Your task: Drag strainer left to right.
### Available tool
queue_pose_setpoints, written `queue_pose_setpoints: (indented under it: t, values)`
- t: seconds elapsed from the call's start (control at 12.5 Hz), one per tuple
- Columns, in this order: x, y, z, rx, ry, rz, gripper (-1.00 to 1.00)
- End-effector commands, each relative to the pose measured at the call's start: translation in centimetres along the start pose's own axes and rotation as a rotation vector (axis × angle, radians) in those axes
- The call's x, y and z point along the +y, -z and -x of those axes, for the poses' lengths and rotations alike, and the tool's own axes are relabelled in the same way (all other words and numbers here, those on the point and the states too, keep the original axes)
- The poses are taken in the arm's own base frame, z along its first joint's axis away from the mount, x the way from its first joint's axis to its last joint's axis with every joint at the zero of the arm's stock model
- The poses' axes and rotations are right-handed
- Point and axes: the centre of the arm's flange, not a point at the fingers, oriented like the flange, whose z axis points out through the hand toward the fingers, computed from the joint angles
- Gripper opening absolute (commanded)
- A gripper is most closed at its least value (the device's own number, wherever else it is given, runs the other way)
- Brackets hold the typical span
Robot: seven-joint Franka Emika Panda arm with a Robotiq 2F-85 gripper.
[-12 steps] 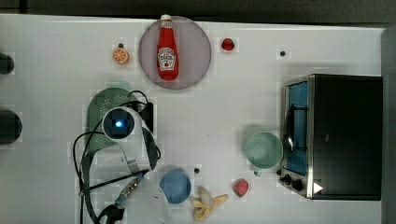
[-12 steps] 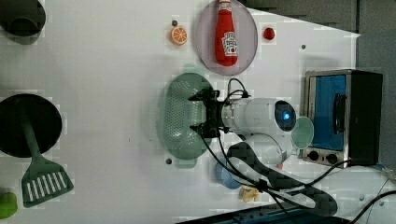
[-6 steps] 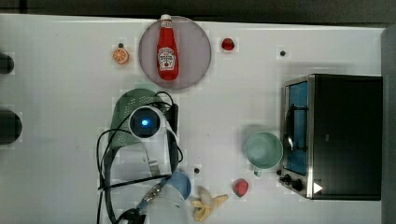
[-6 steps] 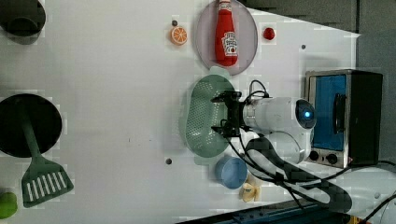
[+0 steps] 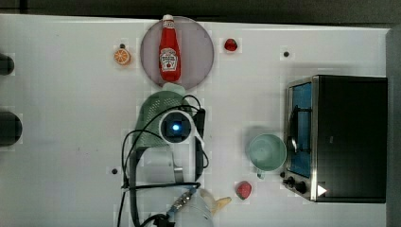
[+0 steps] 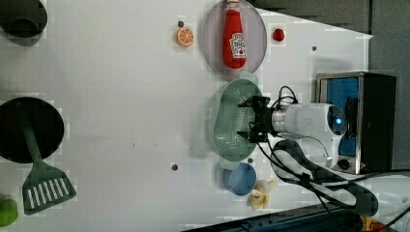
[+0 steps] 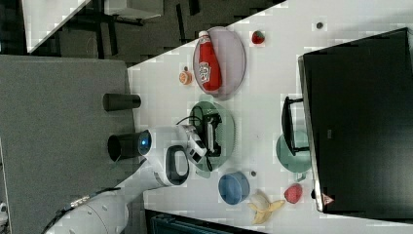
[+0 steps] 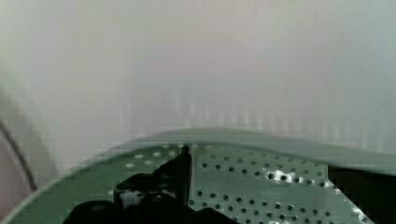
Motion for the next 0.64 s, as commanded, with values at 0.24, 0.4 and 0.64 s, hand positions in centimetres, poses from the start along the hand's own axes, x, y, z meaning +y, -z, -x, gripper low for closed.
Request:
queue_pose_setpoints:
  t: [0.24,0.4,0.64]
  values:
    - [-0.5,0.3,-6.3,0.041,0.052,0.007,1.0]
    - [-0.5,0.3,-8.9,0.059,0.075,0.01,1.0]
    - [-0.6,0.7,-12.5,0.084,0.078,0.009,1.0]
